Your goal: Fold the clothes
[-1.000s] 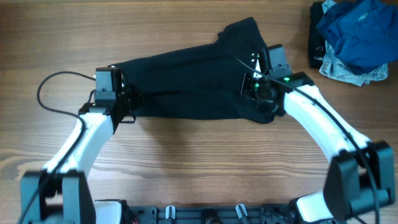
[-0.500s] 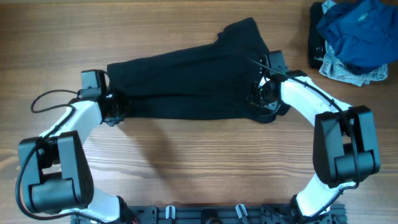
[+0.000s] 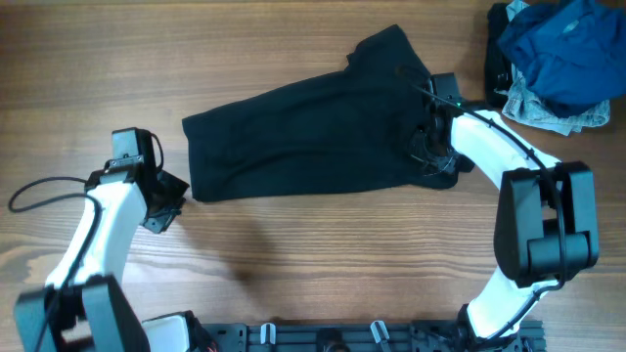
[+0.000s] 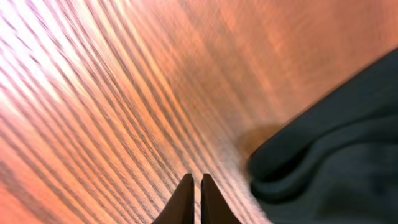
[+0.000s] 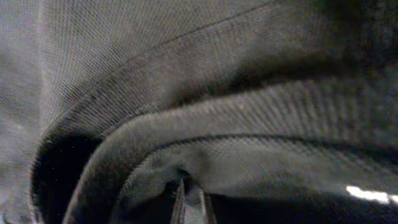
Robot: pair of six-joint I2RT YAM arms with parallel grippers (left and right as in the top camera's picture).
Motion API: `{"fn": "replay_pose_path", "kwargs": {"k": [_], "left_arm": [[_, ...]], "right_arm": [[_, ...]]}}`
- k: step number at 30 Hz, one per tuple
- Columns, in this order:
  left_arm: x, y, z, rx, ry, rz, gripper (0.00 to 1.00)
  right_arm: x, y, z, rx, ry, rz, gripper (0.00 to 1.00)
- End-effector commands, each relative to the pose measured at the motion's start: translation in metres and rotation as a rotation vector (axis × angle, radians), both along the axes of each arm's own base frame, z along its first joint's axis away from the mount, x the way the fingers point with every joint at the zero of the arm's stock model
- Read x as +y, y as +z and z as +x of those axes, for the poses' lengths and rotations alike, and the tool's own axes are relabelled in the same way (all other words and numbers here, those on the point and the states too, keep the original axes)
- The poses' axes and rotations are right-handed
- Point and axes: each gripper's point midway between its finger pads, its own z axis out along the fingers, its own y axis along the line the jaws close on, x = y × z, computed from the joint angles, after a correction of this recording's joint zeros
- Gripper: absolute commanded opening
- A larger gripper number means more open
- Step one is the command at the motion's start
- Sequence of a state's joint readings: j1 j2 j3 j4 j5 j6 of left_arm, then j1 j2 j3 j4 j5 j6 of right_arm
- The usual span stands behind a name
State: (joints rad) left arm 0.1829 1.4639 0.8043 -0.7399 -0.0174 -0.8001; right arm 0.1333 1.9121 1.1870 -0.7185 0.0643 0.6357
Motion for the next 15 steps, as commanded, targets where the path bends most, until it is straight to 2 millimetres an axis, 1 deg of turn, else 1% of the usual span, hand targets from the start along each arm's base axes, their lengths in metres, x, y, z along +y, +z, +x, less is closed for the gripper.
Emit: {"fn": "replay_pose_path", "kwargs": {"k": [1,2,3,4,5,6,7,8,9,10,12,13,15], "left_arm": [[0.016,0.037,0.008,-0.132,0.037,0.094,0.08],[0.015,0.046,0.011,-0.163,0.025,0.101,0.08],[0.011,0.056,0.017,-0.199,-0.011,0.108,0.08],[0.003,0.067,0.024,-0.233,-0.066,0.107,0.13],[-0.011,0.078,0.036,-0.272,-0.151,0.097,0.29],[-0.033,0.094,0.053,-0.332,-0.264,0.078,0.71],[-0.048,0.105,0.063,-0.373,-0.326,0.060,0.80],[-0.059,0.113,0.071,-0.402,-0.363,0.039,0.85],[-0.069,0.123,0.084,-0.428,-0.390,0.025,0.88],[-0.072,0.123,0.092,-0.432,-0.397,0.025,0.88],[-0.084,0.111,0.107,-0.432,-0.466,-0.023,0.88],[-0.087,0.100,0.115,-0.423,-0.476,-0.041,0.89],[-0.088,0.084,0.124,-0.407,-0.477,-0.045,0.91]], "right_arm": [[-0.015,0.012,0.014,-0.022,-0.013,-0.069,0.14],[-0.014,0.024,0.018,-0.044,-0.013,-0.060,0.19],[-0.007,0.039,0.023,-0.073,0.017,-0.027,0.28],[0.004,0.056,0.032,-0.118,0.080,0.026,0.56],[0.020,0.080,0.043,-0.186,0.163,0.097,0.99],[0.037,0.112,0.056,-0.282,0.282,0.167,1.00],[0.045,0.135,0.065,-0.344,0.321,0.197,1.00],[0.054,0.162,0.077,-0.413,0.372,0.223,0.99],[0.060,0.185,0.089,-0.477,0.424,0.232,0.99],[0.063,0.207,0.101,-0.541,0.463,0.222,0.99],[0.065,0.242,0.123,-0.664,0.490,0.197,0.99],[0.064,0.253,0.137,-0.738,0.496,0.173,0.99],[0.066,0.261,0.155,-0.817,0.498,0.159,0.99]]}}
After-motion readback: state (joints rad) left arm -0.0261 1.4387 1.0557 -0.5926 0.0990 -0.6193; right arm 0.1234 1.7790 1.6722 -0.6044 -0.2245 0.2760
